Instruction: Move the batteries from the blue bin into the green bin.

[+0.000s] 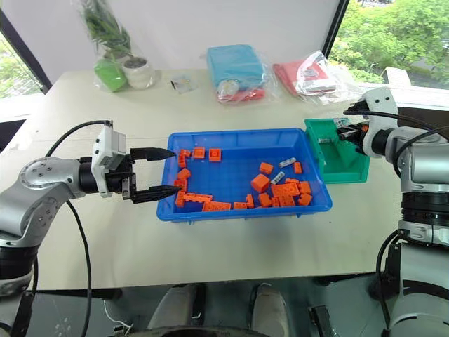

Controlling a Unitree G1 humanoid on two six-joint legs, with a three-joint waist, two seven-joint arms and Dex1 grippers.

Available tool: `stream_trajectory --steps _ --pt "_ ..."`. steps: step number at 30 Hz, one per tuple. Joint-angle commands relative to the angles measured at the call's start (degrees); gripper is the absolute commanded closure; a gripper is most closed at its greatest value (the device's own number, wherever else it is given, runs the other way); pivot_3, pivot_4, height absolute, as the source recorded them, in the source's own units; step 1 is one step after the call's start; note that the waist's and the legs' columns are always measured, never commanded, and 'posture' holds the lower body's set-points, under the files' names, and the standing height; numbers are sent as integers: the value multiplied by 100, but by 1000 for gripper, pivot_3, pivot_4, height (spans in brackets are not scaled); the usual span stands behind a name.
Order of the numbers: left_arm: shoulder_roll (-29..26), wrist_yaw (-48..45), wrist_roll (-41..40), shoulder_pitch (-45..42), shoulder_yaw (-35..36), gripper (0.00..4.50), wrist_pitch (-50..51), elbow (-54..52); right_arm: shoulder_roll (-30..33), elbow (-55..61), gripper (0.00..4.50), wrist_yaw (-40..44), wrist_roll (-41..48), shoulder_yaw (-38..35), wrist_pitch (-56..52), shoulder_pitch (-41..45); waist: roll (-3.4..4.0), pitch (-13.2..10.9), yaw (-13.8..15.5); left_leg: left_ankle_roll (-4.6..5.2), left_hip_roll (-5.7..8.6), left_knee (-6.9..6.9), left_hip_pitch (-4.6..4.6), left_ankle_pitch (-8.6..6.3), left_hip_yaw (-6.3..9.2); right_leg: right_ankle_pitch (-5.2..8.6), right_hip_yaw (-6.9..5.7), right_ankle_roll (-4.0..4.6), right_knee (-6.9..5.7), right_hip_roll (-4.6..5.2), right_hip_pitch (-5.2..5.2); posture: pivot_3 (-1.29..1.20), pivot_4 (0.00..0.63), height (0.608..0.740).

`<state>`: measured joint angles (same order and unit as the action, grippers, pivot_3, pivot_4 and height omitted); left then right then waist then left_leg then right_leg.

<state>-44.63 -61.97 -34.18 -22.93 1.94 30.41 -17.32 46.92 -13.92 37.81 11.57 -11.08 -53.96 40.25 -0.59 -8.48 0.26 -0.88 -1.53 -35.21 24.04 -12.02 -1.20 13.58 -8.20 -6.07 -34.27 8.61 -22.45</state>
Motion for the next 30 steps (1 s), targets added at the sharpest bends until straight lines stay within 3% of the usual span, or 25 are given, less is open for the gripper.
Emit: stream_trajectory --steps 1,3,6,15,21,25,30 --pt "27 -116 95 -267 -71 0 -165 129 -19 89 2576 -58 27 -17 223 -54 3 -1 -7 0 -2 1 -2 0 -3 0 0 0 0 0 0 0 150 683" --pt "60 -141 119 -364 -121 0 -190 204 -2 76 1521 -47 -35 66 423 -81 4 -2 -6 0 -2 1 -2 0 -6 -1 1 0 0 1 -2 0 150 683" --pt "94 -185 145 -419 -158 0 -212 251 81 102 1521 205 -43 214 900 -115 4 -2 10 0 -2 -1 -1 0 -8 -4 3 5 1 1 -1 0 150 683" --pt "132 -243 185 -447 -194 0 -257 286 401 446 1521 2834 221 1454 2194 -88 4 -2 41 0 -4 -5 -2 0 -7 4 7 -6 3 0 1 0 150 683" --pt "117 -127 153 -377 -103 0 -225 142 116 -1263 1521 3336 -781 2411 4048 639 4 -2 34 0 -3 -10 -2 0 -11 3 7 -4 4 1 2 0 150 683" --pt "1 -89 120 -189 27 0 -208 8 -33 -2095 1521 3913 -1016 2657 5271 929 4 -3 27 -1 -3 -7 -2 0 -11 -11 7 17 3 1 1 0 150 683" --pt "-92 -34 43 -12 149 0 -147 -190 -261 -3204 1521 3852 -1636 2940 6438 1308 4 -3 24 -2 -2 -8 -6 1 -15 -13 9 16 0 0 4 0 150 683"
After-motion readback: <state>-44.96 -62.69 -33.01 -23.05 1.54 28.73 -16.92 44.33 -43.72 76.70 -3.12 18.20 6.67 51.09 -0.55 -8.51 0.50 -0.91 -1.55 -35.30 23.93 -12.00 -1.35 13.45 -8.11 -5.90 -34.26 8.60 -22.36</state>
